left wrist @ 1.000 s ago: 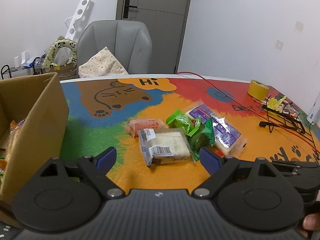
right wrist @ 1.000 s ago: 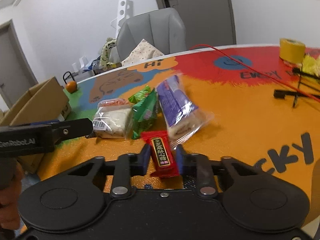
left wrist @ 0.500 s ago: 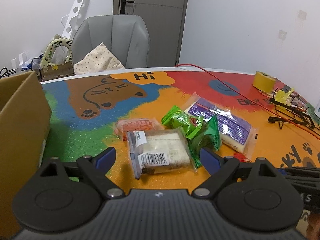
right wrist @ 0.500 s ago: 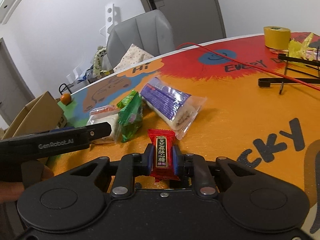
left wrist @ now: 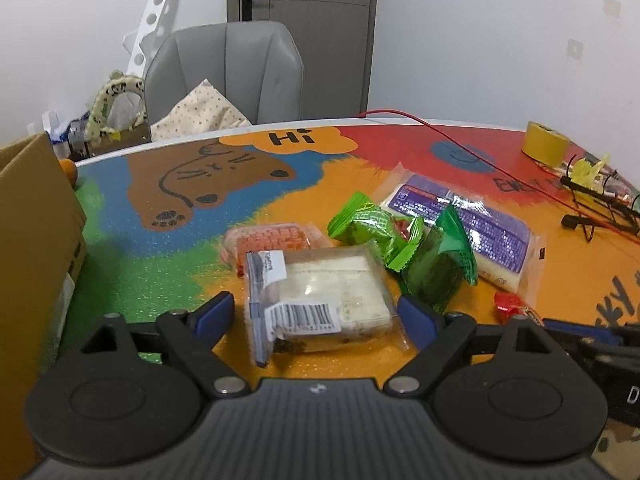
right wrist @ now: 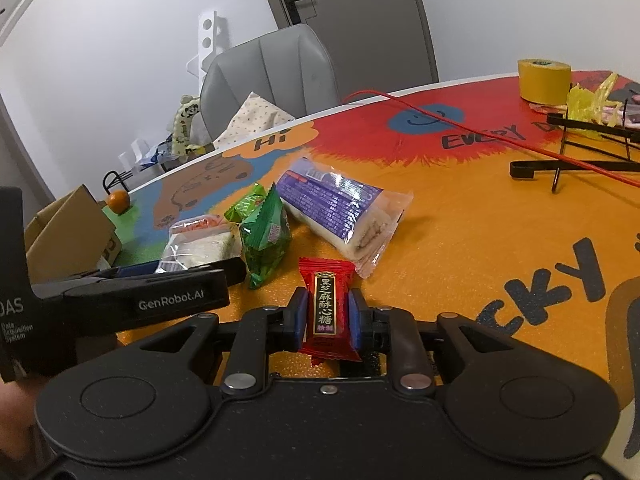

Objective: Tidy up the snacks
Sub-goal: 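Grasp the red candy with the right gripper while the left gripper grasps the sandwich pack, then carry the sandwich pack and red candy over the cardboard box with both grippers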

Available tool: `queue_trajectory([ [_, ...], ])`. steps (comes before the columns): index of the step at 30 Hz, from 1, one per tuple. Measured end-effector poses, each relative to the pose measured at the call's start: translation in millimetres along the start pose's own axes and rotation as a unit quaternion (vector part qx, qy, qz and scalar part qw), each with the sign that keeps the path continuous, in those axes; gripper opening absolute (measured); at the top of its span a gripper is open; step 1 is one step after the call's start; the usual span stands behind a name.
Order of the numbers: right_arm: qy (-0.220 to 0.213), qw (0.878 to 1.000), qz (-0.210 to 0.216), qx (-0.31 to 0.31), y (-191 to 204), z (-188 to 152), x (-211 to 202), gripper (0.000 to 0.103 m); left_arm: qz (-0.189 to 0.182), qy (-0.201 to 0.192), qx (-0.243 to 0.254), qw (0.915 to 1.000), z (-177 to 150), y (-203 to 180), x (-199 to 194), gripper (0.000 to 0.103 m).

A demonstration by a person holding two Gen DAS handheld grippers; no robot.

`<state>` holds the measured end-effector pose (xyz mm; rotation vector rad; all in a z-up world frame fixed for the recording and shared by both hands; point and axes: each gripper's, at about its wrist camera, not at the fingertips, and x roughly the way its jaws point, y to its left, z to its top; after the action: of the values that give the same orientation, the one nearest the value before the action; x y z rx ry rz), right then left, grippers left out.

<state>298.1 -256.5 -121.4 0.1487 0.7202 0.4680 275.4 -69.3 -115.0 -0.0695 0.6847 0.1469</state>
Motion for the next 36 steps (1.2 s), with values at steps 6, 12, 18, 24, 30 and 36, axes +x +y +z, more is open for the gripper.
queue_trajectory([
  [6,0.005,1.0,0.005,0.011,0,-1,-5,0.018,-0.007,-0.012,-0.004,0.9999,1,6,-14,0.059],
  [12,-0.004,1.0,0.015,0.013,10,-1,-13,0.018,-0.011,-0.012,-0.022,0.9996,-2,17,-34,0.058],
  [18,-0.02,1.0,0.024,0.003,24,5,-25,0.018,-0.011,-0.031,-0.03,0.999,3,27,-61,0.058],
  [24,-0.036,0.999,0.033,-0.006,37,10,-37,0.018,-0.018,-0.052,-0.029,0.998,7,31,-85,0.058],
  [30,-0.05,0.998,0.042,-0.014,51,16,-48,0.018,-0.017,-0.071,-0.035,0.9967,10,40,-108,0.058],
  [36,-0.064,0.996,0.051,-0.027,66,21,-59,0.018,-0.018,-0.091,-0.038,0.995,13,46,-129,0.058],
])
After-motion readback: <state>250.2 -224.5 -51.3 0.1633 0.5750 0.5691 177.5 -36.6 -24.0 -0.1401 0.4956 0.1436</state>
